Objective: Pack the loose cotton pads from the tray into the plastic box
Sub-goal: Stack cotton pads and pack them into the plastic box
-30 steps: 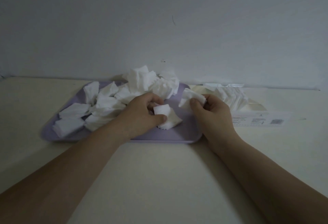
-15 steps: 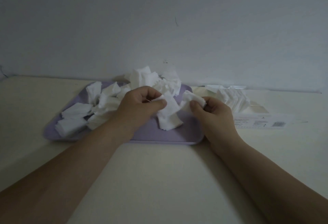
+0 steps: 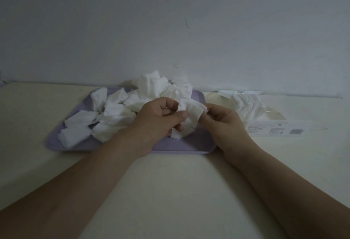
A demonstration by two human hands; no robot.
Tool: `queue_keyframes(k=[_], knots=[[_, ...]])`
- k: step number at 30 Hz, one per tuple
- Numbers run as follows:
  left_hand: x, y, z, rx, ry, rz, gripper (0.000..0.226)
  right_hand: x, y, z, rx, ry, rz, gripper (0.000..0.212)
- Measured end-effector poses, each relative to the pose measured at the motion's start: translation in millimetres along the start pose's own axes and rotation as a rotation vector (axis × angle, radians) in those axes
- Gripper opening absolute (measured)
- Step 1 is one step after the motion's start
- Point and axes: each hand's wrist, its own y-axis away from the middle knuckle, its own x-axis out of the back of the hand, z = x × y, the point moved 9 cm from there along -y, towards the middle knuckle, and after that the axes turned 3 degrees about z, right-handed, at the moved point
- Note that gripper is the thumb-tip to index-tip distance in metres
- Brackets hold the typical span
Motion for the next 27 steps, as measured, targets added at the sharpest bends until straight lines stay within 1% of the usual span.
queue_keyframes(k=[4,8,11,13,15,17,19,20,22,24,27], knots=[[-0.3,0.3,0.8,-0.026,-0.065,0.031,0.012,-4.4,0.8,-3.5,0.017,-0.002,-0.032,0.019],[2.4,-0.6,-0.3,-0.024,-0.089,0.058,0.017,-4.8,0.5,-1.3,-0.033,-0.013,-0.039,0.023],[1.6,0.4,-0.4,-0.018,-0.079,0.054,0.014,-9.1,2.5,-3.6,-0.058,-0.078,-0.101,0.030],[-0.2,0.7,0.7,-0.022,-0.099,0.042,0.014,-12.2,4.6,-5.3,-0.039,-0.069,-0.113,0.026],[2.5,-2.2,1.9,-0.044,-0.149,0.055,0.014,-4.5,2.4,-1.8,-0.002,0.013,-0.015,0.014],[12.3,-8.0,4.9,-0.096,-0.268,0.105,0.013,12.3,0.1,-0.2,0.048,0.114,0.148,0.007],[20.4,-12.5,5.7,-0.129,-0.517,0.116,0.021,27.2,-0.4,0.8,0.057,0.158,0.285,0.008],[20.5,-13.6,4.7,-0.136,-0.647,0.087,0.028,31.6,-0.2,1.1,0.052,0.166,0.324,0.008],[14.0,-12.9,2.6,-0.142,-0.780,-0.002,0.034,33.6,-0.7,2.1,0.044,0.190,0.346,0.008],[8.1,-10.2,1.7,-0.119,-0.779,-0.060,0.029,32.0,-1.9,2.9,0.052,0.229,0.337,0.008],[9.0,-8.7,-0.3,-0.058,-0.714,-0.108,0.031,32.2,-3.2,6.0,0.045,0.218,0.324,0.008]])
